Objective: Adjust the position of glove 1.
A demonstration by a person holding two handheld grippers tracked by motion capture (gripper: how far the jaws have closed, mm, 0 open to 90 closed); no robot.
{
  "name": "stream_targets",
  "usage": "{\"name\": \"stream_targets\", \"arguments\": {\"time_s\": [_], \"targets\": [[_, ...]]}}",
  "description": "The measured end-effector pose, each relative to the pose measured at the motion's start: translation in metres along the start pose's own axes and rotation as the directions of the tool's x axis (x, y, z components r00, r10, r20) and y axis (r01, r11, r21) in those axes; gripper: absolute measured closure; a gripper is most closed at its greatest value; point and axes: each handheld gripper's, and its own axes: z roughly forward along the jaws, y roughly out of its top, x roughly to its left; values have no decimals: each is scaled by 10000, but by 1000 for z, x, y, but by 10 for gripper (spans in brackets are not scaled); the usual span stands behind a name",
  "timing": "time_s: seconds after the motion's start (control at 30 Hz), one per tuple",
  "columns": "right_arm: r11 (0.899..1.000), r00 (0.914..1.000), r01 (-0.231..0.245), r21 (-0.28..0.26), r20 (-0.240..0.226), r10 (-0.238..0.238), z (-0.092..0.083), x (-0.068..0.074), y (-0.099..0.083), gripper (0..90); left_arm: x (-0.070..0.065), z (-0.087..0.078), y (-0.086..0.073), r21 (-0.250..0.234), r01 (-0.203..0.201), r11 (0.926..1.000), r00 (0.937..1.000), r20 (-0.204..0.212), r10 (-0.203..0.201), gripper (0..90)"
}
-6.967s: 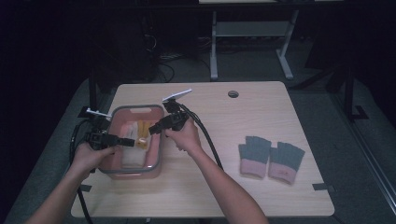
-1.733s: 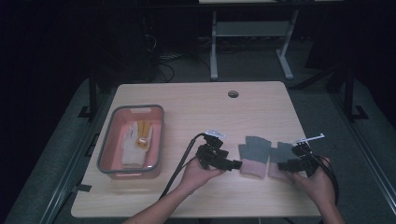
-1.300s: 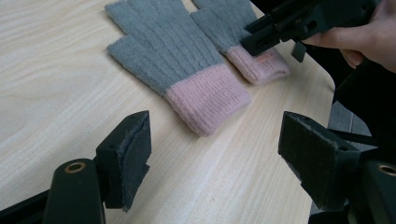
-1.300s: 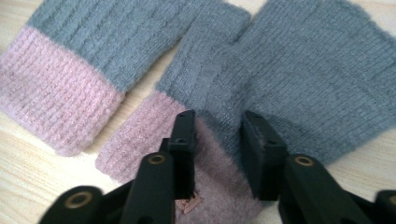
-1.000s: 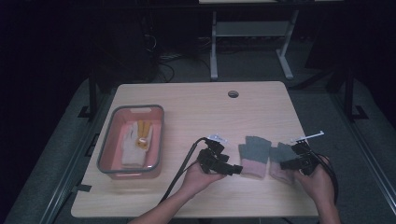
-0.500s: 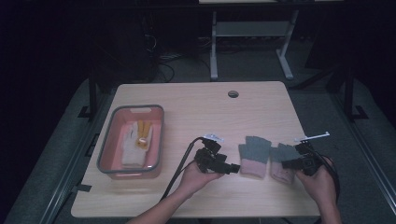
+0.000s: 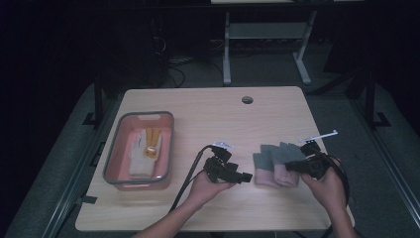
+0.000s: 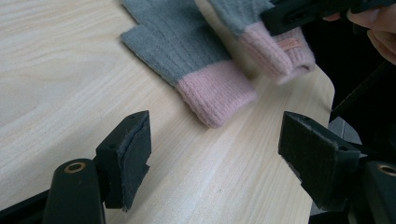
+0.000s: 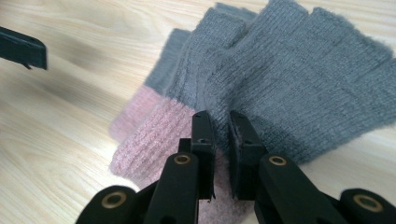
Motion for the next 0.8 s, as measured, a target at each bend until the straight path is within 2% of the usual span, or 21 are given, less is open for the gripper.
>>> {"name": "stream_targets", "arguments": {"time_s": [0.13, 0.47, 0.57, 0.67, 0.77, 0.8], "targets": [[9997, 9997, 199, 142, -164, -197, 10, 9, 7, 816, 3, 1, -2, -49, 187, 9998, 9998, -3, -187, 256], [9979, 9995, 163, 631, -291, -145, 37, 24, 22, 816, 8, -3, -3, -48, 255, 9997, 9996, -110, -255, 256], [9966, 9993, 303, 770, -233, -286, 42, 24, 23, 812, 8, -3, -4, -27, 259, 9997, 9996, -116, -259, 256], [9966, 9997, 160, 809, -217, -143, 45, 23, 22, 800, 9, -1, -4, -4, 331, 9995, 9994, -62, -331, 256], [9968, 9995, -12, 802, -311, 37, 47, 21, 20, 736, 9, 2, -4, 14, 396, 9992, 9992, -45, -396, 259], [9973, 9996, -20, 736, -275, 40, 46, 21, 19, 714, 9, 3, -3, -20, 539, 9985, 9985, -37, -539, 276]]}}
